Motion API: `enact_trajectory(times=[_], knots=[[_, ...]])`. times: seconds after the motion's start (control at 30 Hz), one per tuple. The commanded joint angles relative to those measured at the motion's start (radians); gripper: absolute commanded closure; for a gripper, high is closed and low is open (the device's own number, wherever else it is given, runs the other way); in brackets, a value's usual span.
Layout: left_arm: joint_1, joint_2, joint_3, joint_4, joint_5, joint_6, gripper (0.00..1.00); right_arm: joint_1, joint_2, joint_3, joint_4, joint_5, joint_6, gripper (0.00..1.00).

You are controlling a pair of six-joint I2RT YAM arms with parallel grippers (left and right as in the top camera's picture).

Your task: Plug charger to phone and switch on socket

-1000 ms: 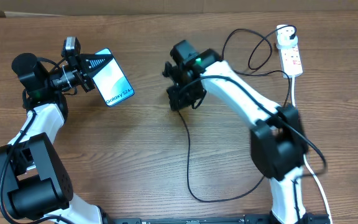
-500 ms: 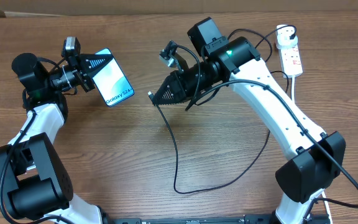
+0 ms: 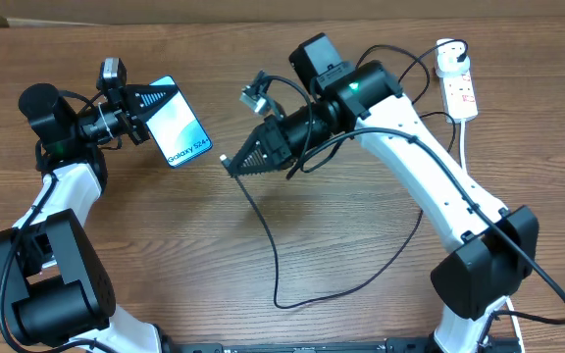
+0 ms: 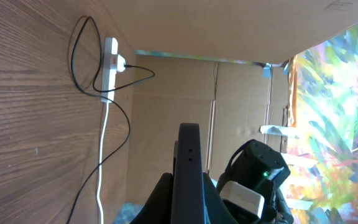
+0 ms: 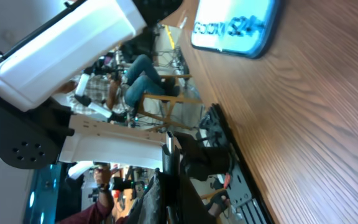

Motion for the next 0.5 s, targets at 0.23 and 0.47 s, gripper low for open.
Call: enact_trajectory(times=[0.23,0.47], knots=[[0.0,-0.014,0.015,0.008,0.045,-0.008,0.96,0.049,0.085,-0.007,0.051,-0.049,0.098,0.96],[-0.001,-0.014,0.015,0.008,0.051,-0.008,0.95,0.055,0.097,-0.007,0.073,-0.046,0.117,0.96]])
